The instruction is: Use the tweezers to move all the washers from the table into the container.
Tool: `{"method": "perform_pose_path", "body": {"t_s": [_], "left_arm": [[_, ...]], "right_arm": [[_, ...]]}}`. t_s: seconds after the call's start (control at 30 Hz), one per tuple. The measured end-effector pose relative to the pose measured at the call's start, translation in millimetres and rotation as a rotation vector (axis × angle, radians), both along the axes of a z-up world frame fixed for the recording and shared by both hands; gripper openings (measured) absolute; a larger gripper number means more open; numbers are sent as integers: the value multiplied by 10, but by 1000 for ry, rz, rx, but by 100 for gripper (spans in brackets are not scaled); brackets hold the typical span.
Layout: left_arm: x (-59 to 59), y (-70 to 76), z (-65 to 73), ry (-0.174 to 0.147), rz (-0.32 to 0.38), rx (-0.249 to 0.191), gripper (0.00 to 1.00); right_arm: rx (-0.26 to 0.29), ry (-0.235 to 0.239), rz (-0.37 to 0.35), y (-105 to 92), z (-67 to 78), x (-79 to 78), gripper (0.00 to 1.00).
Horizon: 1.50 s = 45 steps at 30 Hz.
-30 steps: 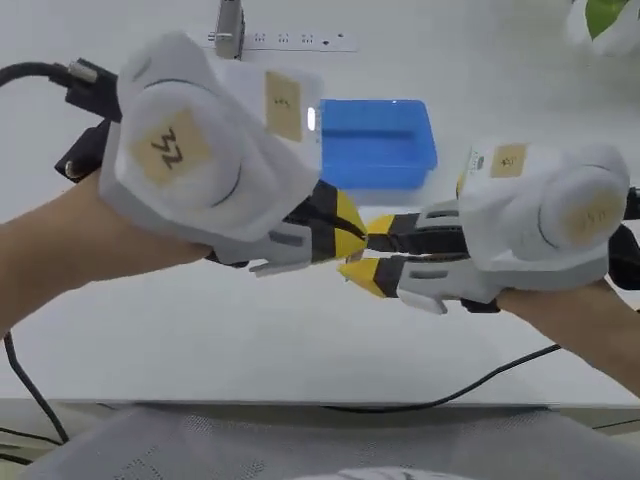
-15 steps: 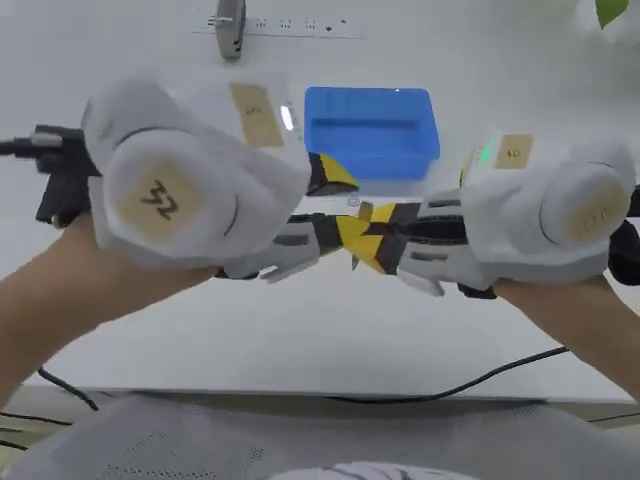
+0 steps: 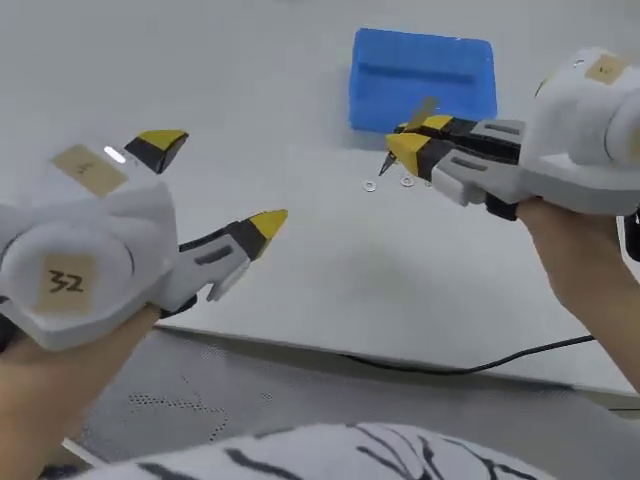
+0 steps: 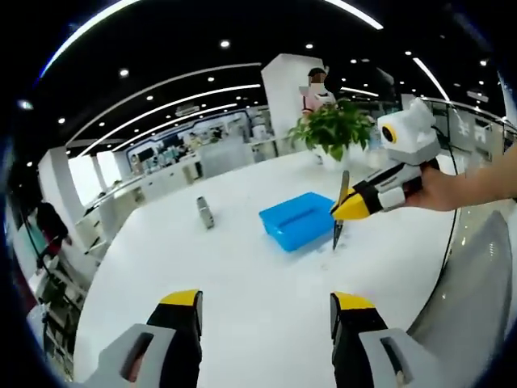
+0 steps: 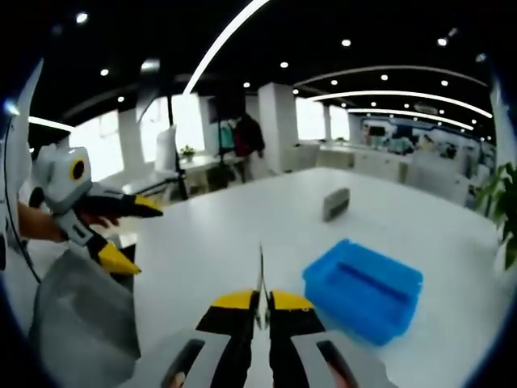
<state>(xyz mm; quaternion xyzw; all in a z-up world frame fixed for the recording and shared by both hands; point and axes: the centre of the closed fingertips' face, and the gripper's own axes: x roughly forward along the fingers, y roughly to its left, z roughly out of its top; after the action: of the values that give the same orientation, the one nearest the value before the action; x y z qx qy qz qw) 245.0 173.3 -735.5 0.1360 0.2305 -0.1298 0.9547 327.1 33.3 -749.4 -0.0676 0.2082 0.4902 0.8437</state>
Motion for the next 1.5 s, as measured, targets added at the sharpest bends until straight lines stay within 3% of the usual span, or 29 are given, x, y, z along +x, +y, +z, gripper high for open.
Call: {"method": "perform_pose_path", "body": {"t_s": [0.17, 0.23, 0.4, 0.67, 0.93, 1.23, 1.33, 1.5], "left_arm": [[-50, 308, -180, -5, 113, 50, 72], [-77, 323, -211, 0, 130, 78, 77], [-68, 318, -136, -31, 171, 89, 81], [-71, 248, -194, 6, 154, 64, 83], [-81, 249, -229, 22, 138, 74, 82], [-85, 244, -256, 28, 124, 90, 82], [-91, 240, -277, 38, 121, 91, 82], [-88, 214, -290, 46, 104, 93, 83]], "right_arm": [[-15, 11, -12, 36, -175, 117, 3], [-23, 56, -7, 58, -286, 131, 3], [-37, 32, -11, 86, -361, 190, 3], [-28, 67, -23, 71, -469, 228, 3], [-71, 44, -5, 69, -518, 189, 3], [-74, 34, -17, 66, -522, 167, 3], [-101, 5, -8, 77, -522, 157, 2], [-115, 15, -9, 94, -518, 175, 2]]}}
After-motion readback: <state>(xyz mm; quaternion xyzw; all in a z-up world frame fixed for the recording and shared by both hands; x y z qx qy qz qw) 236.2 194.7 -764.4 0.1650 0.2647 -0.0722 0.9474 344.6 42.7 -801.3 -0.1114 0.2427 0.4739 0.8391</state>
